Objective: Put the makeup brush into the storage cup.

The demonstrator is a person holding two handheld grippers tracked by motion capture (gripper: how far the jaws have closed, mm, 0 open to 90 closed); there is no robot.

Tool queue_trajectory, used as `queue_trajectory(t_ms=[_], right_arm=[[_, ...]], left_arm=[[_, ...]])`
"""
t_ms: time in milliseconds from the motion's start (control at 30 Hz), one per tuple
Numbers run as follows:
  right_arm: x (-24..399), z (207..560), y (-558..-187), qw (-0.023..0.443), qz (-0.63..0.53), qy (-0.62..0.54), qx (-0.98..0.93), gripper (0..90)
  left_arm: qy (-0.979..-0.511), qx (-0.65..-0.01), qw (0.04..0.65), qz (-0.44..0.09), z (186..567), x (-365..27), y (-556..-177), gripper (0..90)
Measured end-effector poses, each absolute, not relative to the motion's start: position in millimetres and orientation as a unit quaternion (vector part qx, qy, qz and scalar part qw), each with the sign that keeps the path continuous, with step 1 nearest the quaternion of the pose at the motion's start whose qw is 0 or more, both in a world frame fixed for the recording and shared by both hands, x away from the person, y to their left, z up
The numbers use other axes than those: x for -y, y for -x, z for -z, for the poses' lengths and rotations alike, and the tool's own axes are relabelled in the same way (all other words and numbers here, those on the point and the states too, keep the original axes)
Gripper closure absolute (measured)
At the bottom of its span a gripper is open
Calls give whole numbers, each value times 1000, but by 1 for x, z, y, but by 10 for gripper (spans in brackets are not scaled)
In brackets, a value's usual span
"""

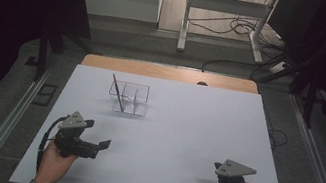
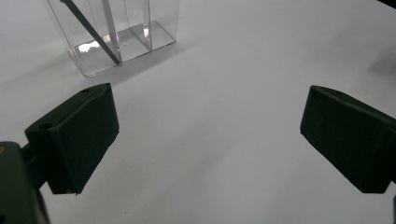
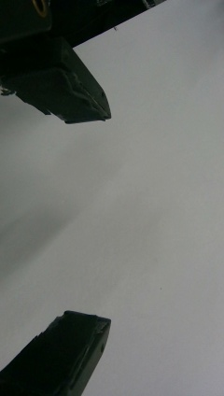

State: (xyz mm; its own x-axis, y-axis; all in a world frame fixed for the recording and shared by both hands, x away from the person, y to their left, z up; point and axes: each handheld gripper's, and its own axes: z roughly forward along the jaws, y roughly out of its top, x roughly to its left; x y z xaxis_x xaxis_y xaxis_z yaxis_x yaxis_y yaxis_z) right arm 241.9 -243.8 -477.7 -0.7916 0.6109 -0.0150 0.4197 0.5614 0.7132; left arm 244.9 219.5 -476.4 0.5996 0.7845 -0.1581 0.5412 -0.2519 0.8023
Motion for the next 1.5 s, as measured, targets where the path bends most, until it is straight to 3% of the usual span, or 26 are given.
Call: queue_trajectory(t_ms=[1500], right_arm=[[245, 477, -242, 137, -366, -299, -871, 16]], left_arm=[[-767, -445, 434, -156, 479, -247, -212, 48]])
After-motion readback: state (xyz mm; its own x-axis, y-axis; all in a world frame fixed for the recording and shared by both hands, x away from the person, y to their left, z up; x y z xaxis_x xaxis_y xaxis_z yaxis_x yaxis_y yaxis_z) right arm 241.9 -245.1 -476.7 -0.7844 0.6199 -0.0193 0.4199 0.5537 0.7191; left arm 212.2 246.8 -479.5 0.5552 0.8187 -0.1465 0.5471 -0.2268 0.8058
